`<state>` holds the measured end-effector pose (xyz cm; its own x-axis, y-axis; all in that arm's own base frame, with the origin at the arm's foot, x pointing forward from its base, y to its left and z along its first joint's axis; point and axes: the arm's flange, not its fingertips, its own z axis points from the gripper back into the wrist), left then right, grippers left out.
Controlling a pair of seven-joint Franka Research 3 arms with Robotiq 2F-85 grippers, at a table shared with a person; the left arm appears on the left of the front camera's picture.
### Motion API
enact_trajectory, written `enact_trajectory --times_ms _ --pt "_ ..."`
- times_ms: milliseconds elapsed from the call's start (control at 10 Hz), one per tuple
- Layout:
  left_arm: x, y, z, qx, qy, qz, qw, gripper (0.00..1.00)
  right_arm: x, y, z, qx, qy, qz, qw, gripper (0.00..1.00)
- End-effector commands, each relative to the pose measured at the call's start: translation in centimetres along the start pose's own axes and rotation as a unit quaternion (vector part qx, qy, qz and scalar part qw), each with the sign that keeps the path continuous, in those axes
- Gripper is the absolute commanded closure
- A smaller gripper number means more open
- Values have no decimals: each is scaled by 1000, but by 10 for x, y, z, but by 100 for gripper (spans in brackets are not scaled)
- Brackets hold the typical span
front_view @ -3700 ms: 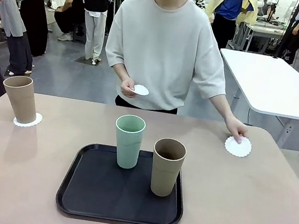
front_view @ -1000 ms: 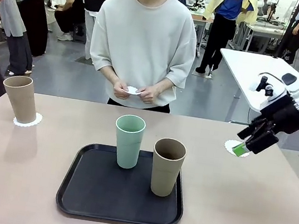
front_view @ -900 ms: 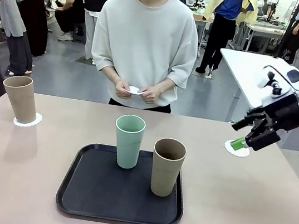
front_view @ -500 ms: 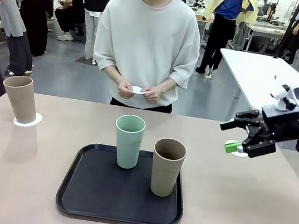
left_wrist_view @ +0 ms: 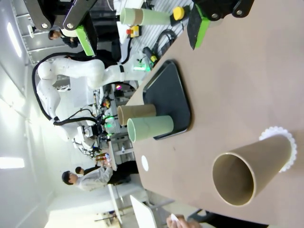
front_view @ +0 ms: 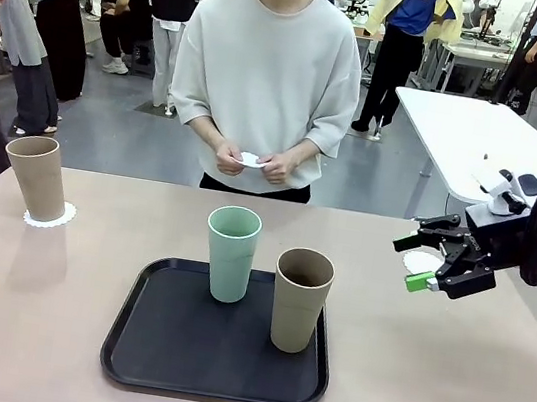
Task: Place coasters on the table and set cups on them.
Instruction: Take one Reusable plastic cup from the Flat Tray and place it on a coaster set by the human.
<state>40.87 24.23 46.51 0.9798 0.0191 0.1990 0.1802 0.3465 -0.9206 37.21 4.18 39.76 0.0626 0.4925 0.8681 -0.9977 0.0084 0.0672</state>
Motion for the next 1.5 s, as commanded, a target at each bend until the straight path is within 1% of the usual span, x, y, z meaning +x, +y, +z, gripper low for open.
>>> enact_trajectory --times_ms 0,200,400,500,800,900,1200,1400 --pt "-1 -2 0 -3 -3 -2 1000 0 -16 -3 -16 -4 -4 25 1000 0" --pt "-1 -2 0 -3 -3 -2 1000 0 -30 -9 -33 -15 -37 71 997 0" --pt "-1 -2 0 -3 -3 -2 1000 0 -42 -10 -52 -30 -46 89 995 0" --pt "-1 -2 0 -3 -3 -2 1000 0 -49 -15 -63 -25 -47 64 997 0" --pt "-1 -2 0 -3 -3 -2 1000 0 -61 -20 -85 9 -71 34 997 0" --pt "-1 -2 0 -3 -3 -2 1000 0 -61 -18 -94 29 -80 22 996 0" --pt "-1 -2 0 -3 -3 -2 1000 0 -62 -13 -105 54 -79 15 995 0" --pt "-1 -2 0 -3 -3 -2 1000 0 -66 -15 -120 74 -80 9 994 0"
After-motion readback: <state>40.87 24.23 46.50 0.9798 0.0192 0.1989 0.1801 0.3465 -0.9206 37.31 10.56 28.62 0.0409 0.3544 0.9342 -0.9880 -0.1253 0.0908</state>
